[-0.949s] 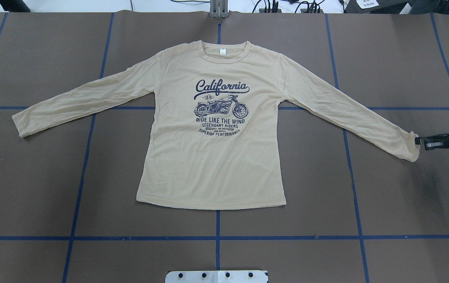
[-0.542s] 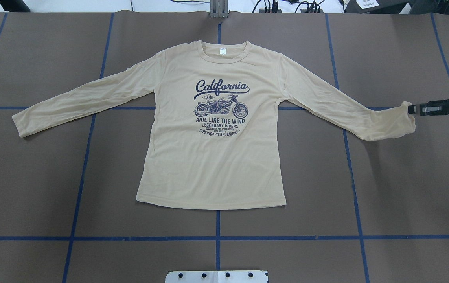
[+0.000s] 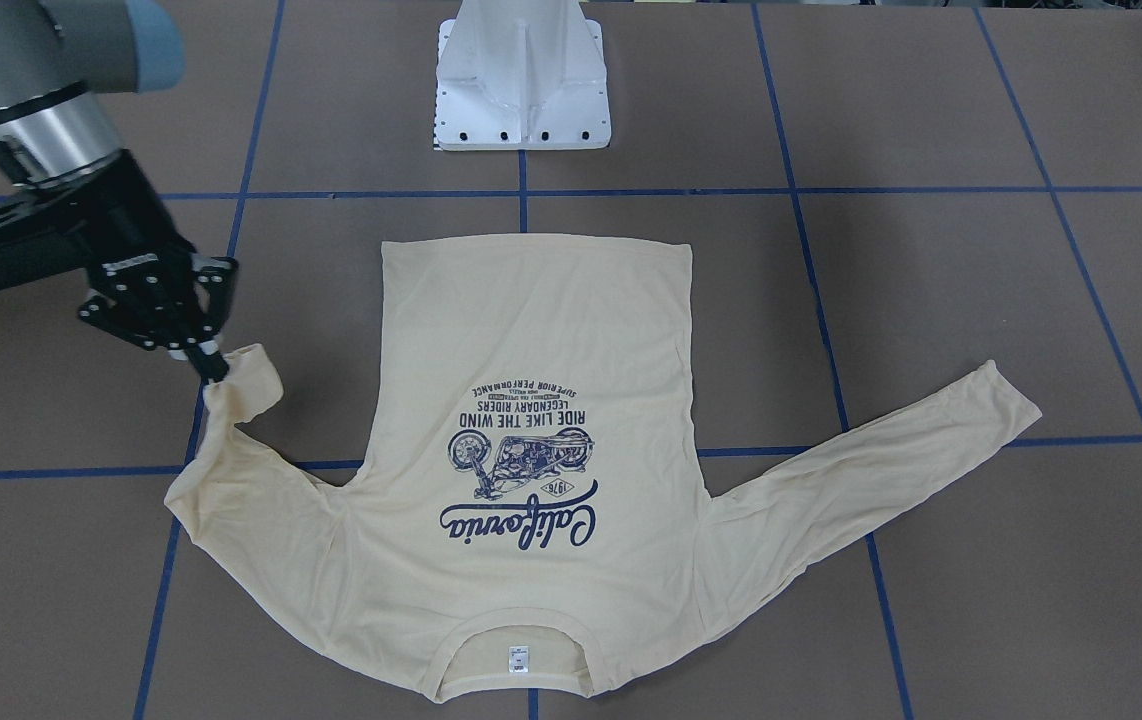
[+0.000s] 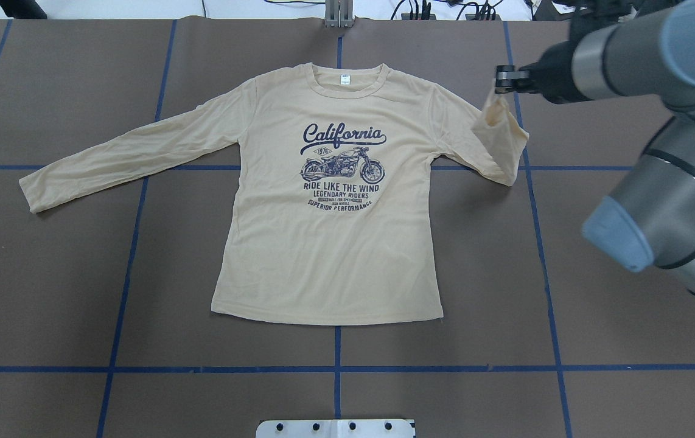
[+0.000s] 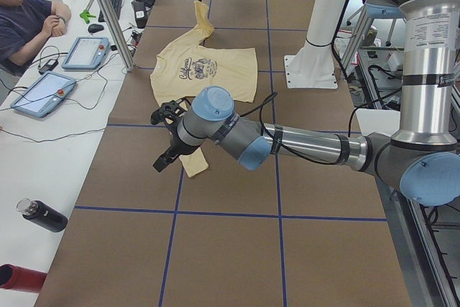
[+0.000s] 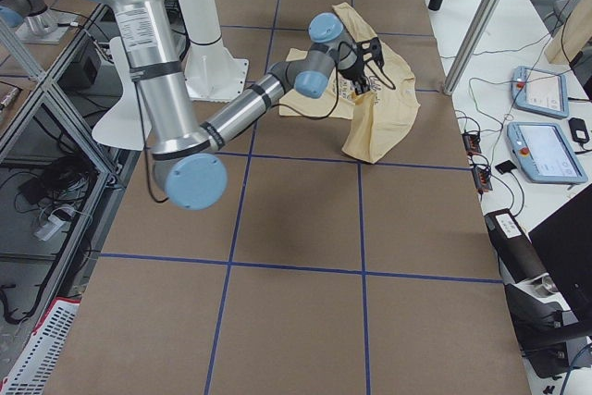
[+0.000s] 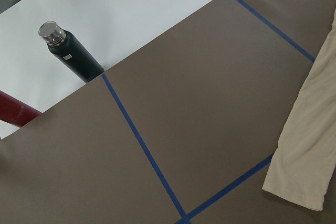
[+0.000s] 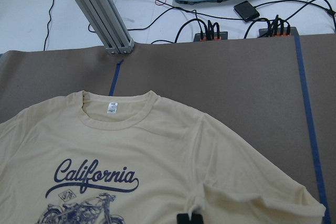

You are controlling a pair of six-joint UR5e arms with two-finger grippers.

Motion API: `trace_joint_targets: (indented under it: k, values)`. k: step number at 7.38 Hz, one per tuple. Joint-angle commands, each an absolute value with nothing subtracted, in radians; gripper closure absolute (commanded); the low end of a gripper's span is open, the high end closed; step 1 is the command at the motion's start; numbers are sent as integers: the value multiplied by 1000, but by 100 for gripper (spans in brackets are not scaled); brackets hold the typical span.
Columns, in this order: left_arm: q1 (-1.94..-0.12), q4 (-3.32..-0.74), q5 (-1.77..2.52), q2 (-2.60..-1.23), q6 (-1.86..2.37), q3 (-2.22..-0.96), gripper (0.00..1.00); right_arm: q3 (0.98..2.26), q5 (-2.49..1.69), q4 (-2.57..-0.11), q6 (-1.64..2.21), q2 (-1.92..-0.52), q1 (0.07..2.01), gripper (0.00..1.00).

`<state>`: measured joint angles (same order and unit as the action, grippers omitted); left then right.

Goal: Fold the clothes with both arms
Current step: 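Carry the sleeve cuff with the right gripper across the shirt front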

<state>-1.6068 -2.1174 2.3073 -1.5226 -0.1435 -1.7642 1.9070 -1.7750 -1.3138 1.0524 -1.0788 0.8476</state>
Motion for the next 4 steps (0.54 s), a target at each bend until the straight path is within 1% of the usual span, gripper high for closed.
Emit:
trace_joint_targets:
  k: [1, 2, 4]
  values:
    - [-1608, -2118, 2307, -1523, -141, -1764, 0, 1730, -1661, -1482, 1165, -774, 772, 100]
    - [-1606, -2117, 2307, -1523, -141, -1763, 0, 1569, -1601, -1482, 1202, -627, 749, 100]
    - [-1608, -2118, 2307, -1523, -141, -1761, 0, 1175, -1524, -1480, 1351, -299, 686, 100]
